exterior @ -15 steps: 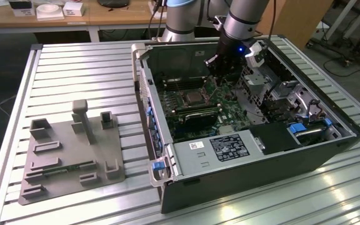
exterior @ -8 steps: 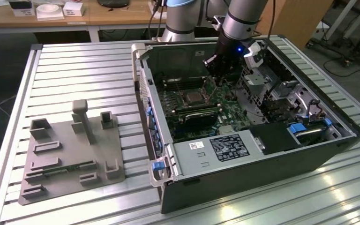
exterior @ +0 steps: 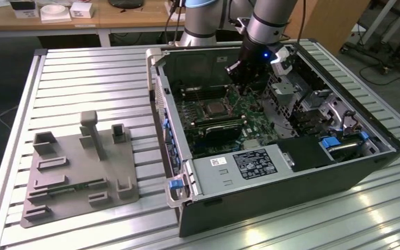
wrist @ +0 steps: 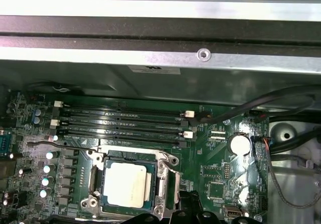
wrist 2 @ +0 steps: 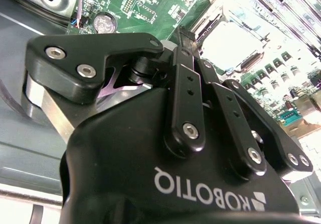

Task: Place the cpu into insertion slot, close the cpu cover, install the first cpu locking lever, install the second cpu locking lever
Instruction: 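Close the cpu cover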

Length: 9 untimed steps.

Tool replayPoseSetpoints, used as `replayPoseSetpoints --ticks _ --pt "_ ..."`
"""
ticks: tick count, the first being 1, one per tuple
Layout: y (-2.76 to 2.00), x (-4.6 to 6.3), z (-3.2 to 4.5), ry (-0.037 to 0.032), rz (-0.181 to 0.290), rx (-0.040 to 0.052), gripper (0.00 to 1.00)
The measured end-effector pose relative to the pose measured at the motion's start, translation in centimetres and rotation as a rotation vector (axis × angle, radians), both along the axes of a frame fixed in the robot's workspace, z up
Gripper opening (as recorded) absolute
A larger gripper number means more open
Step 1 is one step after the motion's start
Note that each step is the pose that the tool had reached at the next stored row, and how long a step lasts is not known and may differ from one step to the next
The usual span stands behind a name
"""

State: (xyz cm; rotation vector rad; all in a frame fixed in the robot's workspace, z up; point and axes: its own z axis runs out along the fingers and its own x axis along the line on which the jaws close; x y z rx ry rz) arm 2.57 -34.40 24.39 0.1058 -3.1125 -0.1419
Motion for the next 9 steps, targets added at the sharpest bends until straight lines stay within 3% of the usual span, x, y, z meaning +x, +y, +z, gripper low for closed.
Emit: replayPoseSetpoints --ticks 4,9 --pt "0.0 -0.13 0.0 0.0001 0.0 0.0006 0.1" --pt "0.0 -0.27 0.14 0.0001 0.0 0.0109 0.1"
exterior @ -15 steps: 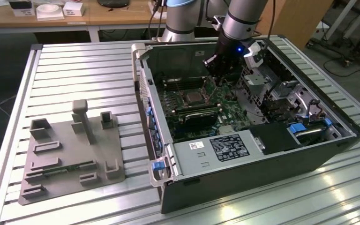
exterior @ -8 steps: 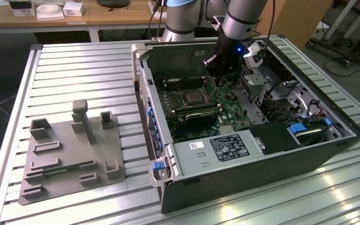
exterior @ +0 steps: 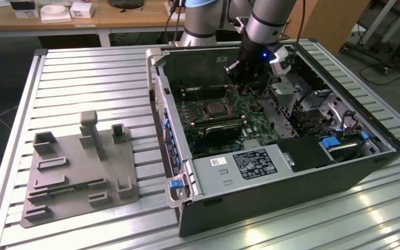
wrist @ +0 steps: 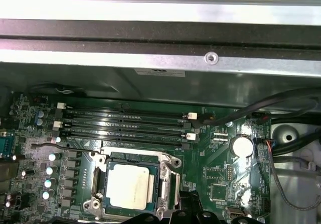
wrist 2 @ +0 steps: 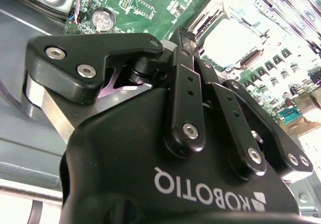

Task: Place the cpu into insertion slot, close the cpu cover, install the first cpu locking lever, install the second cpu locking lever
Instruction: 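Close the cpu cover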

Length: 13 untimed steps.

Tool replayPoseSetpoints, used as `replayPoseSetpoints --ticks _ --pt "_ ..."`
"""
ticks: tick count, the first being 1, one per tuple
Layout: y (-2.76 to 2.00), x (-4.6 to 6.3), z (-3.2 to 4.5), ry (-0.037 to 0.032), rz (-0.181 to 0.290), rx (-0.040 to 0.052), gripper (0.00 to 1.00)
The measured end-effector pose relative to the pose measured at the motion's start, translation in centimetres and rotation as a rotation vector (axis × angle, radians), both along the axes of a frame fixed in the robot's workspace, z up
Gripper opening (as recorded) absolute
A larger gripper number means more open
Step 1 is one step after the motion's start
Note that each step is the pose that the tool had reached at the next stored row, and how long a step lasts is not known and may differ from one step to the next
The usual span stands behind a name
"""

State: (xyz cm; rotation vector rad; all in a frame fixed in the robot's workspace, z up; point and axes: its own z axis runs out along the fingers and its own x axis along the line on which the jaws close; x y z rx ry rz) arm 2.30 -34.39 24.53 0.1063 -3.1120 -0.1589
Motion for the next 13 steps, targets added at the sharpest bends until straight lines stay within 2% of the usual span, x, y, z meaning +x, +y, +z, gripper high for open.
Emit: replayPoseSetpoints --ticks 4,13 --pt "-0.01 -0.13 0.09 -0.0001 0.0 0.0082 0.1" --pt "0.0 -0.3 0.36 -0.0001 0.0 0.0064 0.1"
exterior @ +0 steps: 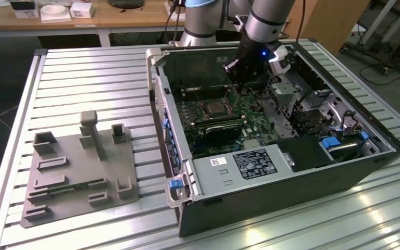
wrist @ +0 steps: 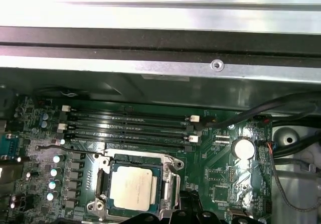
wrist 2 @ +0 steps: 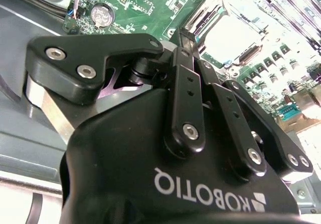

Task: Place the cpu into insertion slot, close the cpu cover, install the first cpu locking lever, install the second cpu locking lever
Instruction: 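Close the cpu cover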

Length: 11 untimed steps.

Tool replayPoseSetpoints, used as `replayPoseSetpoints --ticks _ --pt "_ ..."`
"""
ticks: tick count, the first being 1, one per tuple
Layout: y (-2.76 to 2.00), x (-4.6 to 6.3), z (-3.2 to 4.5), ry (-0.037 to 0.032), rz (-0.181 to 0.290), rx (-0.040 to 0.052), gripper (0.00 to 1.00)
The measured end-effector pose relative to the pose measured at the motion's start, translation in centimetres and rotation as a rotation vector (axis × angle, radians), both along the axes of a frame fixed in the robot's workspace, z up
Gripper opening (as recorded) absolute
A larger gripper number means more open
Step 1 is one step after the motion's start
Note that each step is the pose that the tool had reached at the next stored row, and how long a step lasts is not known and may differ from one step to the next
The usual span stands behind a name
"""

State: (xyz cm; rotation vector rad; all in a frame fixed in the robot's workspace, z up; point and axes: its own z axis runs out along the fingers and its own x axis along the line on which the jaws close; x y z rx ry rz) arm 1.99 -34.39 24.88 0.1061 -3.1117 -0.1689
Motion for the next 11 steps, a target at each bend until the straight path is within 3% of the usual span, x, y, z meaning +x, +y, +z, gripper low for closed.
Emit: replayPoseSetpoints --ticks 11 --pt "-0.01 -1.6 0.03 0.0 0.0 -0.0005 0.1"
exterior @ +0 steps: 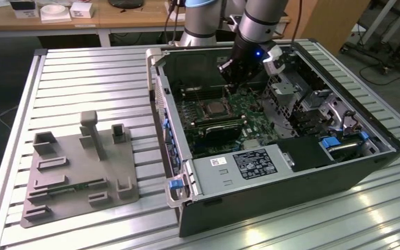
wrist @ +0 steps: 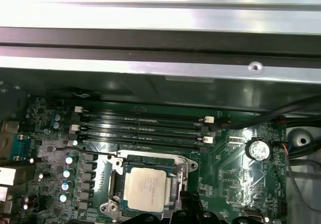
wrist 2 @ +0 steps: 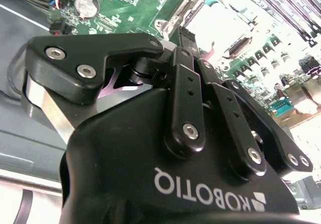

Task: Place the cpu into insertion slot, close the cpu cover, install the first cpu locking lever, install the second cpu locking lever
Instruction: 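Close the cpu cover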

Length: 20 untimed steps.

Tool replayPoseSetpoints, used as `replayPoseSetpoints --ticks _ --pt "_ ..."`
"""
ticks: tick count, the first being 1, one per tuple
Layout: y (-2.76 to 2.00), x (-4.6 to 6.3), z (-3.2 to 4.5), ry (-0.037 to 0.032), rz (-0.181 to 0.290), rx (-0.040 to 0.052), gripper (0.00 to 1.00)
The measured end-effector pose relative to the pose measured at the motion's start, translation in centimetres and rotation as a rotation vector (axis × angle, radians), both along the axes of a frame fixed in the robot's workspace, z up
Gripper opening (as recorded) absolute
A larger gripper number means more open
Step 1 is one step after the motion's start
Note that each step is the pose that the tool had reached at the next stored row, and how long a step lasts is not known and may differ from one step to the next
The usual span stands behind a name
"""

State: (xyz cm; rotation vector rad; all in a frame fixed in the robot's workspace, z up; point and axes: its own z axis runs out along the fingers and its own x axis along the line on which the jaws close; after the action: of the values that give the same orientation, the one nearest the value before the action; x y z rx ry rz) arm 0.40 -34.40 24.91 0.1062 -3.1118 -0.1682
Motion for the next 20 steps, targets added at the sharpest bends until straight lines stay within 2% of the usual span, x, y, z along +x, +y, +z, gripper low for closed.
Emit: replayPoseSetpoints --ticks 3,20 --pt "0.0 -0.31 0.0 0.0 0.0 0.0 0.1" --pt "0.0 -0.4 0.0 -0.0002 0.0 -0.0001 0.1"
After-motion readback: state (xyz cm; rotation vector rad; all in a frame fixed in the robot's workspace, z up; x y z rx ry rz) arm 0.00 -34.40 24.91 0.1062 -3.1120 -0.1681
